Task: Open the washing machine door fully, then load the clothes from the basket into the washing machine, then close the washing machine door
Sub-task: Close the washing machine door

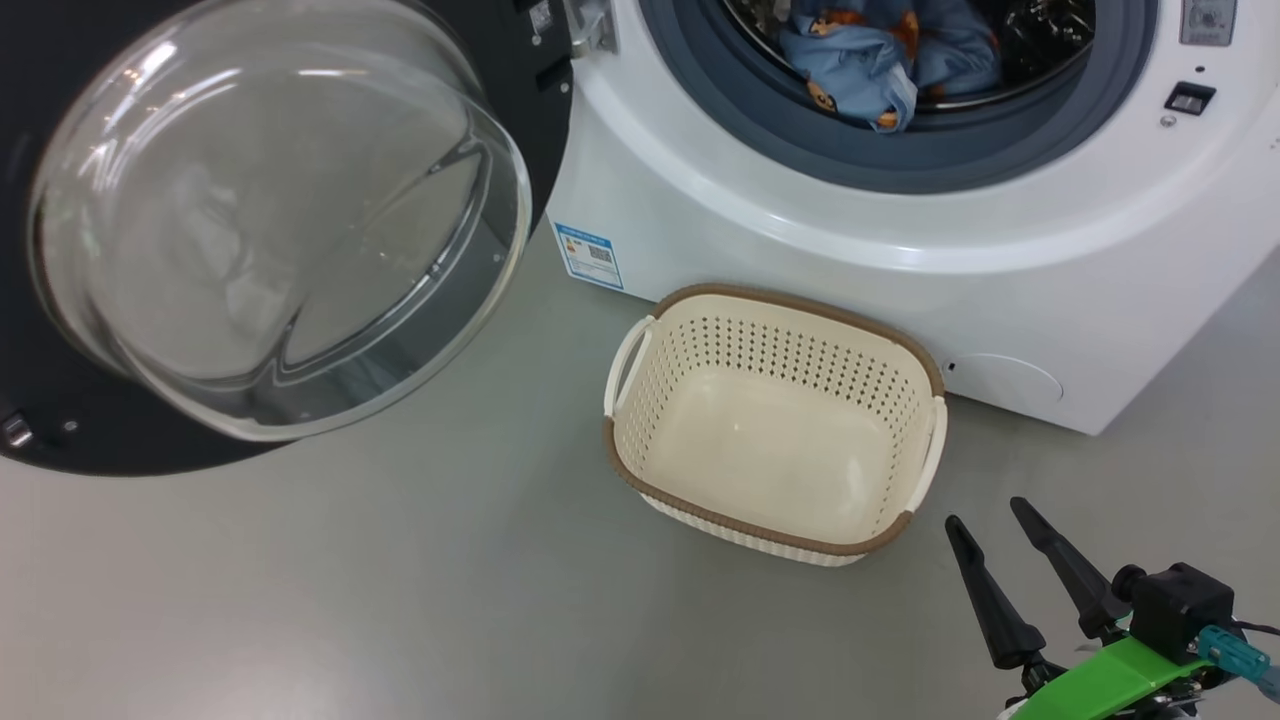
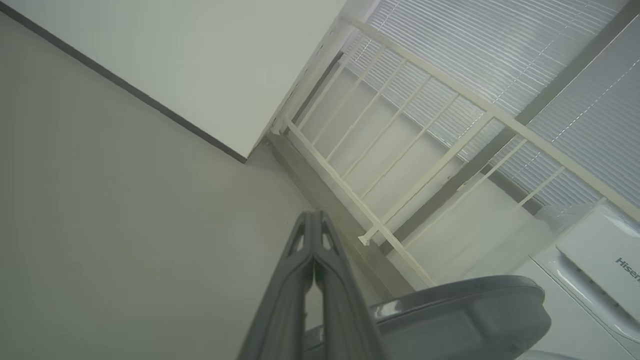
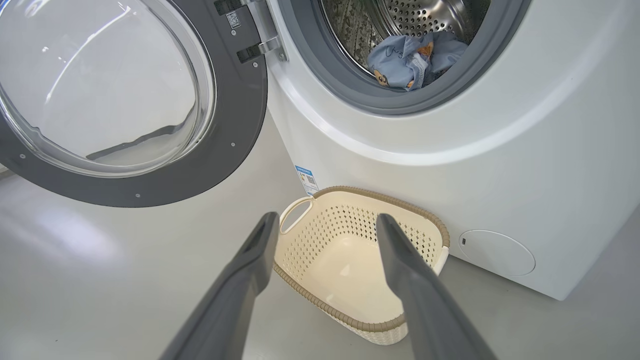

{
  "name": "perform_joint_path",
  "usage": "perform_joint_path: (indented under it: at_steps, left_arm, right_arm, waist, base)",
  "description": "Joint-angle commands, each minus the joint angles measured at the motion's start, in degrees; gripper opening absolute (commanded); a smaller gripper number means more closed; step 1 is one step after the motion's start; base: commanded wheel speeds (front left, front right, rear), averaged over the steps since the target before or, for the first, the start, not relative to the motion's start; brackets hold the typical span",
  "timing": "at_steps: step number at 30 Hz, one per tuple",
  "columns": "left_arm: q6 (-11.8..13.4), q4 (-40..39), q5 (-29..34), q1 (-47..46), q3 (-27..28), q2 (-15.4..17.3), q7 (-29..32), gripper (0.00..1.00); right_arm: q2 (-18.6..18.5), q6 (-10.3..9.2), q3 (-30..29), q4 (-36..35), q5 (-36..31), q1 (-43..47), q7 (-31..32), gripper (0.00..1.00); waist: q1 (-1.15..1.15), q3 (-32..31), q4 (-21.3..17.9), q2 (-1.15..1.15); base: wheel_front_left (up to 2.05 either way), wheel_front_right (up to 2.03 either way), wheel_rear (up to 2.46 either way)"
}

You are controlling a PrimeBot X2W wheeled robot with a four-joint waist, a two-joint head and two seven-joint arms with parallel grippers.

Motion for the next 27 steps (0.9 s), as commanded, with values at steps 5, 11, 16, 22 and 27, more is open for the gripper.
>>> perform_joint_path:
  at_steps: [5, 11, 16, 22, 27]
  left_arm:
    - [-0.2, 2.7, -4.9, -3.6, -1.4, 7.2, 10.0, 0.00]
    - [-0.2, 6.3, -7.0, -4.6, -2.9, 8.2, 14.2, 0.00]
    - [-0.2, 7.0, -8.3, -4.1, -4.4, 7.8, 17.0, 0.00]
    - [-0.2, 6.5, -8.6, -3.4, -5.5, 7.6, 17.0, 0.00]
    - [-0.2, 5.2, -10.1, -2.5, -6.5, 6.9, 19.1, 0.00]
  right_arm:
    - [-1.6, 0.09, 1.5, -1.7, -0.3, -2.1, -0.3, 1.00]
    - [-1.7, 0.09, 1.4, -1.8, -0.3, -2.2, -0.3, 1.00]
    - [-1.7, 0.09, 1.2, -1.9, -0.3, -2.0, -0.3, 1.00]
    - [-2.0, 0.09, 0.9, -2.0, -0.3, -2.3, -0.3, 1.00]
    - [-1.9, 0.09, 0.9, -1.8, -0.3, -2.2, -0.3, 1.00]
  waist:
    - [0.00, 2.5, -1.7, 0.00]
    - [0.00, 3.0, -2.6, 0.00]
    - [0.00, 3.3, -2.8, 0.00]
    - [0.00, 3.8, -3.0, 0.00]
    - [0.00, 3.4, -3.1, 0.00]
  base:
    - [0.00, 0.00, 0.00]
    - [0.00, 0.00, 0.00]
    - [0.00, 0.00, 0.00]
    - [0.00, 0.00, 0.00]
    - [0.00, 0.00, 0.00]
